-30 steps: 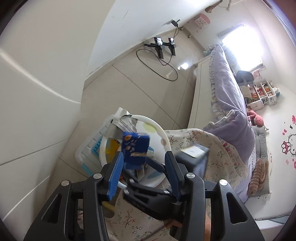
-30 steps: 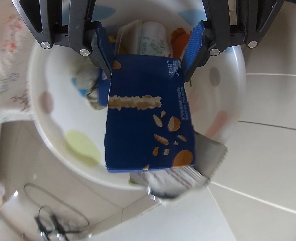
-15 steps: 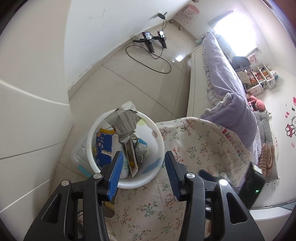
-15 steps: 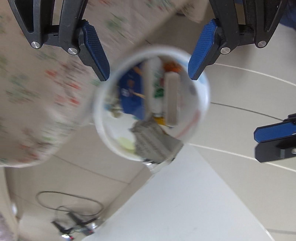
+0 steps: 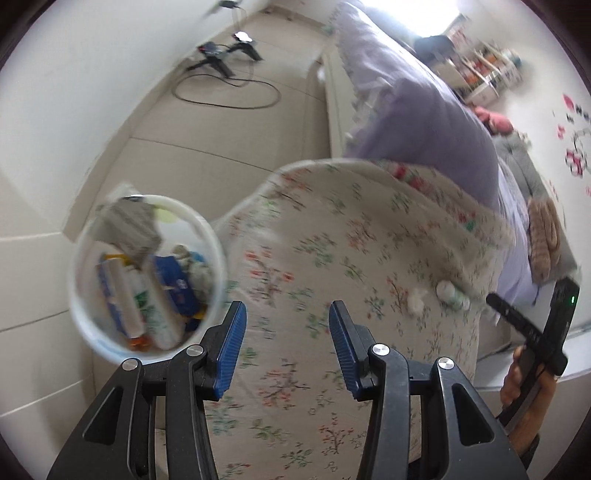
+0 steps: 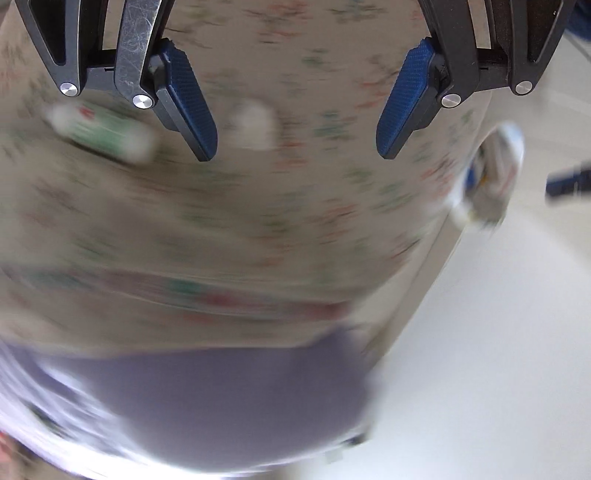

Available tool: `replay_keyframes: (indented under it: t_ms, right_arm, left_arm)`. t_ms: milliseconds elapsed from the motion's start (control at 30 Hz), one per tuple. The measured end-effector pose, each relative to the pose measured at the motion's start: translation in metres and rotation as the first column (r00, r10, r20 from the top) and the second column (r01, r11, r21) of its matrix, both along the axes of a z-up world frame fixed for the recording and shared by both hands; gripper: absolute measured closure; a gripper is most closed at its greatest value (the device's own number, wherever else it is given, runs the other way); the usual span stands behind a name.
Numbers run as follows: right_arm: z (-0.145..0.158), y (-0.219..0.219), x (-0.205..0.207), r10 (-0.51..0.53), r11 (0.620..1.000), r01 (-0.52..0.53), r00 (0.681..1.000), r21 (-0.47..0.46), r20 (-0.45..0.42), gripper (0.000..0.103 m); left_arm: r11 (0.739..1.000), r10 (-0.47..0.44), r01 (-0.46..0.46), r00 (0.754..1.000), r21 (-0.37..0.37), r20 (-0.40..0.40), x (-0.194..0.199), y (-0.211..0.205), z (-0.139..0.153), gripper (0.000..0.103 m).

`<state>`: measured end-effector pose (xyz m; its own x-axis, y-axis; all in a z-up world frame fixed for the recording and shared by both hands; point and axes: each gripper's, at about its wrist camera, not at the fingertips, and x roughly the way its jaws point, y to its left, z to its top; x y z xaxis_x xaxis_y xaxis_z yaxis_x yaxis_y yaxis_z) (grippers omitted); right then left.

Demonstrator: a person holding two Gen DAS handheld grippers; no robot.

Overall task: Collect trash
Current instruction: 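Move both tools back to the bed over the tissue and yogurt bottle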

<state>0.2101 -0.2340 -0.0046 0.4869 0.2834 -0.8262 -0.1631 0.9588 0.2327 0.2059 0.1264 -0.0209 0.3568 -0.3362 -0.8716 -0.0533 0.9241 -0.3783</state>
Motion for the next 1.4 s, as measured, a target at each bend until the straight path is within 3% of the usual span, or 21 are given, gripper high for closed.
replay_keyframes:
  t_ms: [200,400,633,833,900,967,1167,1400]
  right_arm:
    - [-0.009,-0.06,0.004,-0.109,0.993,0.107,0.993,-0.043,-0.036,0.027]
    - [-0.026,-0.092,0.004,-0.122,0.967,0.111,0.992,-0.232,-0.035,0.027]
    - [-0.034,-0.121,0.006,-0.16,0.965,0.143,0.985,-0.219,-0.062,0.028]
    - [-0.037,-0.12,0.008,-0.128,0.963,0.11,0.99,-0.246,-0.059,0.028]
    - [-0.04,-0.116,0.01,-0.11,0.959,0.091,0.992,-0.267,-0.06,0.028]
    - [-0.045,-0.112,0.01,-0.096,0.956,0.075,0.994,-0.283,-0.059,0.028]
    - [-0.071,-0.09,0.019,-0.005,0.939,-0.03,0.995,-0.342,-0.103,0.028]
    - [-0.087,-0.059,0.023,0.127,0.88,-0.153,0.988,-0.449,-0.087,0.028]
  left_arm:
    - [0.991,-0.128,0.129,0.991,0.029,-0.04,0.013,-0.092,-0.021,0.05]
    - [0.976,-0.213,0.214,0.976,0.024,-0.044,0.022,-0.17,-0.041,0.05]
    - [0.966,-0.255,0.257,0.966,0.039,-0.041,0.036,-0.235,-0.069,0.05]
    - [0.966,-0.23,0.232,0.973,0.112,-0.032,0.045,-0.253,-0.092,0.053]
    - [0.963,-0.223,0.225,0.974,0.146,-0.029,0.045,-0.253,-0.091,0.079]
    - [0.97,-0.213,0.215,0.977,0.115,-0.024,0.045,-0.251,-0.088,0.084]
    - [0.987,-0.156,0.157,0.987,0.046,-0.022,0.044,-0.226,-0.075,0.085]
    - [0.99,-0.141,0.141,0.99,-0.001,-0.027,0.038,-0.208,-0.066,0.085]
